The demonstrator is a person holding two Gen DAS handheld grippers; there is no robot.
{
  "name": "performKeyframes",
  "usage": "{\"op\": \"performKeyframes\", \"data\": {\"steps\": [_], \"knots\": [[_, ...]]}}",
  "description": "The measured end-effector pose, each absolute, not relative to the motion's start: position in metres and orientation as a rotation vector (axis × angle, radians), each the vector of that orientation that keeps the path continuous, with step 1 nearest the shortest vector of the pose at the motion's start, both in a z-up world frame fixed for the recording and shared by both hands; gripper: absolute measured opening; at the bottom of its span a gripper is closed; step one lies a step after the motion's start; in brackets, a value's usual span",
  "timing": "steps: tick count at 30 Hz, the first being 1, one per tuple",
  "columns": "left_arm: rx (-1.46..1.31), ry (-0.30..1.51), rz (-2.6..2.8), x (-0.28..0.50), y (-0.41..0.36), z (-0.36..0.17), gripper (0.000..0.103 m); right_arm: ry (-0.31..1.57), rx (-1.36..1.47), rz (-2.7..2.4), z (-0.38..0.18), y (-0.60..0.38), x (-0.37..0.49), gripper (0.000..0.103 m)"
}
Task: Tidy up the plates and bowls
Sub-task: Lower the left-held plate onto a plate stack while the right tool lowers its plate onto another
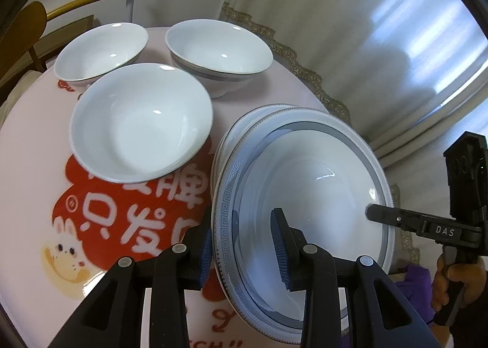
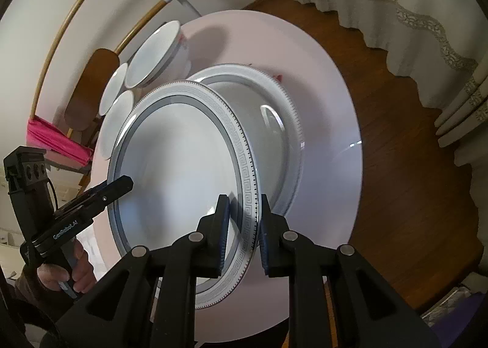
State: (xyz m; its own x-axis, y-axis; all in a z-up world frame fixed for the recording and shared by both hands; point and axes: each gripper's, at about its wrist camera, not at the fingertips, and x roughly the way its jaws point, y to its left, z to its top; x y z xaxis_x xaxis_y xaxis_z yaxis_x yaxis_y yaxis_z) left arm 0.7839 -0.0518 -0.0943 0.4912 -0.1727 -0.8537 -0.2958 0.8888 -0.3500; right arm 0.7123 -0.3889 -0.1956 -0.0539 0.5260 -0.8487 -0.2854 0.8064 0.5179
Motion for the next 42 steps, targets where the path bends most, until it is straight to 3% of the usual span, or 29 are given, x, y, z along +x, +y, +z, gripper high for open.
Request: {"op": "performKeyframes", "data": {"steps": [42], "knots": [[-0.45, 1.111, 0.088, 0.844, -0.07, -0.122, 0.031, 1.542, 0.253, 0.441, -0.211, -0.406, 0.728, 0.023]]}}
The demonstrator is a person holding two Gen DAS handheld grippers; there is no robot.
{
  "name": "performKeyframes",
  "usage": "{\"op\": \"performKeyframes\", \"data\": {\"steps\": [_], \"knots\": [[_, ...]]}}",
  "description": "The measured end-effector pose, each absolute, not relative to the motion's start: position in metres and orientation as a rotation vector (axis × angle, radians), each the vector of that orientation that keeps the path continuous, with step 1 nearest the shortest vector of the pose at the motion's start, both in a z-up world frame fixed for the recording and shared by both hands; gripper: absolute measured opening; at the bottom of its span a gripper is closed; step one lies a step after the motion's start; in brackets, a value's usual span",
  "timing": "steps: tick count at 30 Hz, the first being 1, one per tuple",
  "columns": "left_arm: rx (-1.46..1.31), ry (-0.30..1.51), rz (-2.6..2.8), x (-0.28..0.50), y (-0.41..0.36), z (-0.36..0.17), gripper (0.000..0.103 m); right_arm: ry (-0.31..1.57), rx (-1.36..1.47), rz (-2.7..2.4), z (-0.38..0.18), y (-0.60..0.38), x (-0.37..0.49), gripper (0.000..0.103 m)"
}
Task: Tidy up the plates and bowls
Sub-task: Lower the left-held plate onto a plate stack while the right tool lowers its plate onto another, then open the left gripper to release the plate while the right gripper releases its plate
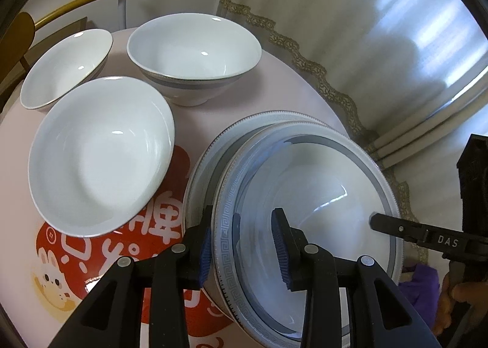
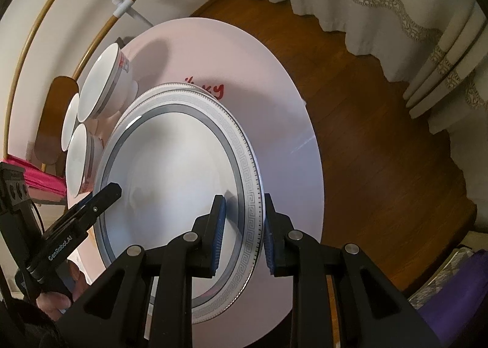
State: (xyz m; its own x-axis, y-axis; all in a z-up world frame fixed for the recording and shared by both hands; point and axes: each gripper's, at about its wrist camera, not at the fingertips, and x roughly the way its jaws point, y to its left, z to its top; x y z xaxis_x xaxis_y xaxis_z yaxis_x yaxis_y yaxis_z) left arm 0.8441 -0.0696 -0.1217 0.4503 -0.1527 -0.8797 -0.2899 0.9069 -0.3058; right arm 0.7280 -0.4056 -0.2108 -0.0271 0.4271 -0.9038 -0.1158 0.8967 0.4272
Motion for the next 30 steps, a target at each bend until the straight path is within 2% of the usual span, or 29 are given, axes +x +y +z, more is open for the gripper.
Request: {"op": "performKeyframes", "data": {"steps": [11, 18, 30], "knots": [[-0.438, 1.103, 0.097, 0.844, -0.067, -0.117, 0.036, 1.548, 0.319, 0.447, -0.22, -0.402, 0.733, 0.024], [-0.434, 1.102, 0.103, 0.842, -0.067, -0.115, 0.037, 1.532, 0.27, 0.438, -0.221, -0.392, 0.731, 0.031], [-0.43, 1.101, 0.105, 0.832, -0.066, -0.108, 0.041, 1.522, 0.413, 0.494, -0.236, -0.401, 0.734, 0.029]]}}
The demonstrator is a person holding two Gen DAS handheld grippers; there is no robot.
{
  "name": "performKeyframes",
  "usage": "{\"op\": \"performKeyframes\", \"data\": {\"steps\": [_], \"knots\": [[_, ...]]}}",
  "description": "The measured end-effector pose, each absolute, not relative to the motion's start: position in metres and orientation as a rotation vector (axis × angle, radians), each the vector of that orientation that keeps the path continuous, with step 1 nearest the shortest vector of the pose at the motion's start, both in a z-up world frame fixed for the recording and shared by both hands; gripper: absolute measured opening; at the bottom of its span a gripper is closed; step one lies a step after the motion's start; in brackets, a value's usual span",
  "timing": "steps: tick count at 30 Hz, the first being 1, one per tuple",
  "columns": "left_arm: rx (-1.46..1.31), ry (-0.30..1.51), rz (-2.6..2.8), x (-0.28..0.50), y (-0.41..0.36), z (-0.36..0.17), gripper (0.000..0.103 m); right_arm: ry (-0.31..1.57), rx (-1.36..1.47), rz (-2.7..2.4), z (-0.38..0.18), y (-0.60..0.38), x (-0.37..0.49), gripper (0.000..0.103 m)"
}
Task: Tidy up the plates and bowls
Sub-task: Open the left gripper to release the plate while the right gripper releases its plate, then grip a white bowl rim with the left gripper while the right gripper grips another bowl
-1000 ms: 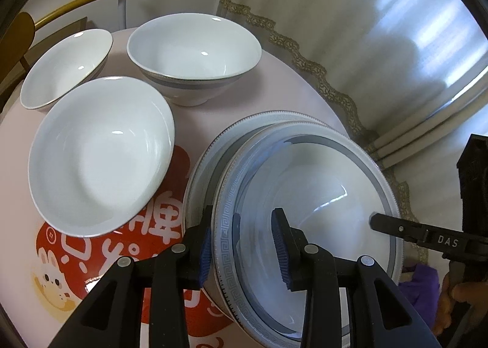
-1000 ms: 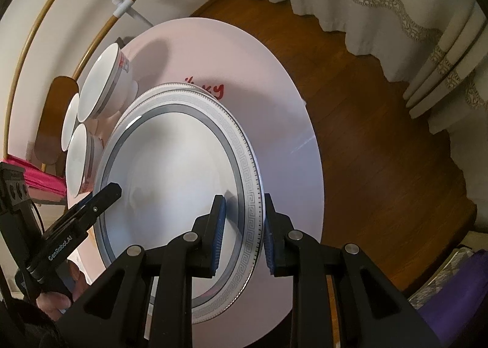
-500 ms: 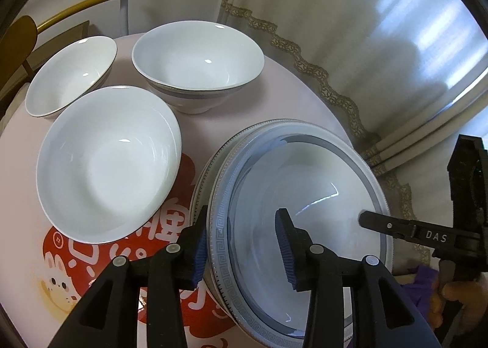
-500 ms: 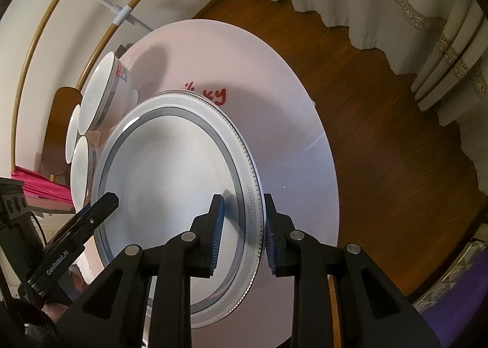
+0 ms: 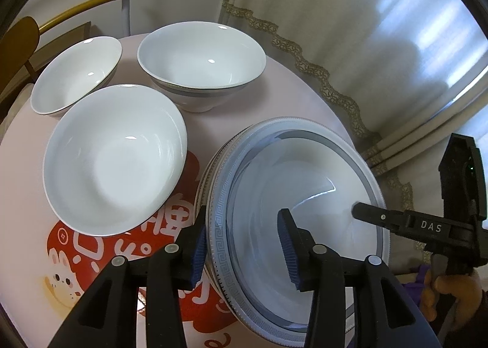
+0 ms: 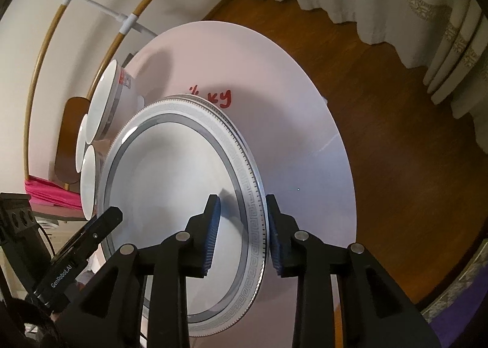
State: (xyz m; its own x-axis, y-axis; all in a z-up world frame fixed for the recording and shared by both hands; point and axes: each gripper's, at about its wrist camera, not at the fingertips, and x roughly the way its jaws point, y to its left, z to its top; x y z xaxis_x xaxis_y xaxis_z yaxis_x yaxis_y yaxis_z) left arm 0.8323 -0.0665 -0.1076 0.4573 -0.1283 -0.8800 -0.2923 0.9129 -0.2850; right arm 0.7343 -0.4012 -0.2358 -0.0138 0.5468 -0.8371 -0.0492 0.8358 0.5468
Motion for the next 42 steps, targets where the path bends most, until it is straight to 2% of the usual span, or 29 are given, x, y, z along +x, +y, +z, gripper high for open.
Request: {"op": "performKeyframes", "data": {"steps": [5, 12, 16, 22, 26, 28, 33, 42], "knots": [[-0.411, 1.1, 0.122, 0.829, -0.068, -0.104, 0.047, 1.515, 0.421, 0.516, -0.238, -0.403, 0.734, 0.026], [-0.401, 1.096, 0.124, 0.821, -0.071, -0.102, 0.048, 1.503, 0.432, 0.539, -0.24, -0.406, 0.734, 0.023], [-0.402, 1.102, 0.127, 0.816, -0.074, -0.101, 0.052, 1.506, 0.419, 0.53, -0.239, -0.406, 0.734, 0.025], [-0.396, 1.092, 0.121, 0.8, -0.079, -0.088, 0.058, 1.49, 0.314, 0.497, -0.219, -0.401, 0.728, 0.031], [-0.403, 1.06, 0.145, 0.784, -0.075, -0.073, 0.067, 1.464, 0.225, 0.495, -0.201, -0.394, 0.723, 0.043], [-0.413, 1.046, 0.171, 0.776, -0.068, -0.065, 0.067, 1.453, 0.174, 0.482, -0.191, -0.39, 0.721, 0.045], [-0.435, 1.017, 0.25, 0.753, -0.041, -0.047, 0.073, 1.421, 0.149, 0.492, -0.17, -0.376, 0.716, 0.059], [-0.472, 1.009, 0.357, 0.733, 0.014, -0.039, 0.074, 1.382, 0.147, 0.587, -0.143, -0.319, 0.712, 0.059]]}}
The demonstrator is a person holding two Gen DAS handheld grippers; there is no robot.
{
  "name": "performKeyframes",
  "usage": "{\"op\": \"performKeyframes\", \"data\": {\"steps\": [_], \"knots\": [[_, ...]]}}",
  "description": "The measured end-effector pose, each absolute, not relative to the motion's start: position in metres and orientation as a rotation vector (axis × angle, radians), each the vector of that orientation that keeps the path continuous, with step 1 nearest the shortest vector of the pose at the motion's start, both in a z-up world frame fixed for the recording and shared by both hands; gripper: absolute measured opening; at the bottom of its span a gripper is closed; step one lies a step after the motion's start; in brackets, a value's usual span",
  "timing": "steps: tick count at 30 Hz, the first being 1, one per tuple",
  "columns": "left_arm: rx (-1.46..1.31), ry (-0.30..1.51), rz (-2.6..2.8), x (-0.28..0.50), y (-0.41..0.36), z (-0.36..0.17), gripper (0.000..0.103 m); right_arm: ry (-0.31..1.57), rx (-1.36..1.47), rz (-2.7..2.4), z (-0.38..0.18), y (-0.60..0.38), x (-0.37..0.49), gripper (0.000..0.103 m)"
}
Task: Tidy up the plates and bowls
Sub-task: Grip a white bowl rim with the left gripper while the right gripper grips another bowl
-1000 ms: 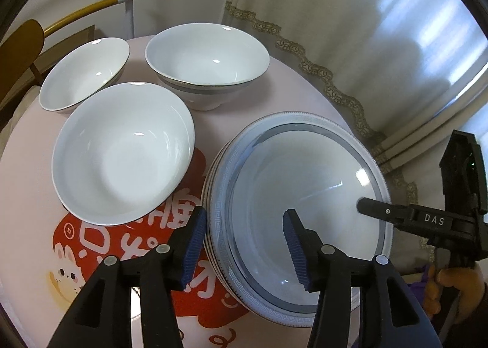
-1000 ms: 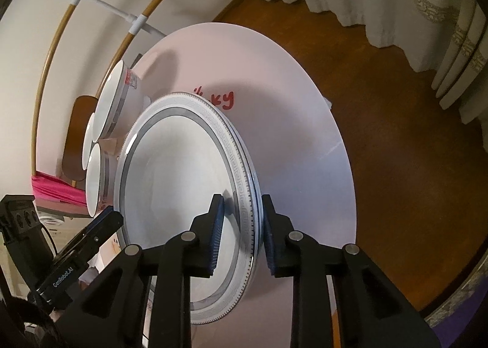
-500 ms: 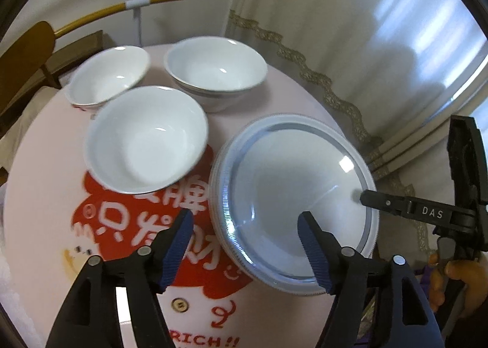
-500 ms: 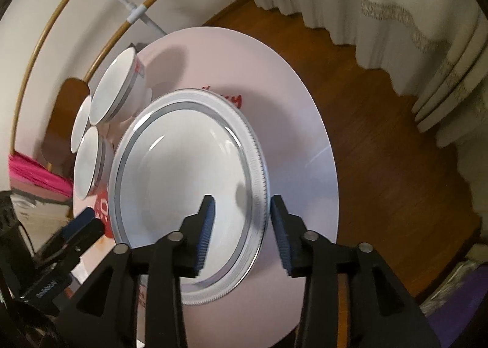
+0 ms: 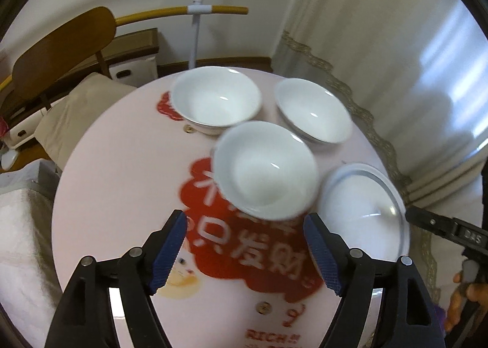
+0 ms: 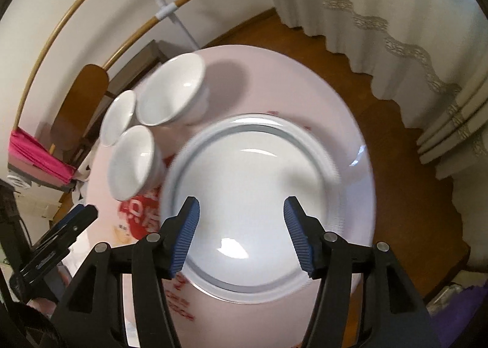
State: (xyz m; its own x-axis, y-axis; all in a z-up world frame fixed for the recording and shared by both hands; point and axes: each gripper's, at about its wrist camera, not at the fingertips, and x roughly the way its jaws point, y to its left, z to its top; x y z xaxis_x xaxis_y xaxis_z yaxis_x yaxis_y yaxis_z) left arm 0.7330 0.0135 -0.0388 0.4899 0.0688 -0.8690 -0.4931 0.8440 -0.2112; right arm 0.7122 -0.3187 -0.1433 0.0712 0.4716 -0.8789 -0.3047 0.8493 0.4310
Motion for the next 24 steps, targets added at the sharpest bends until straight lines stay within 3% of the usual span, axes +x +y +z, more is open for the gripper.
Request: {"op": "performKeyframes", "data": {"steps": [10, 18, 22, 24], "knots": [[-0.487, 1.084, 0.282, 0.769, 0.049, -0.069, 0.073, 1.418, 0.138, 0.625, -0.158, -0.242, 0.711, 0.059], [-0.506, 1.16, 0.198, 0.8, 0.07, -0.101, 0.05, 1.445, 0.125, 0.593, -0.171, -0.209, 0.72, 0.059], [-0.51, 1.183, 0.167, 0.803, 0.077, -0.109, 0.032, 1.46, 0.115, 0.601, -0.18, -0.194, 0.719, 0.059], [-0.511, 1.186, 0.146, 0.802, 0.08, -0.111, 0.032, 1.468, 0.108, 0.602, -0.183, -0.188, 0.719, 0.062]]}}
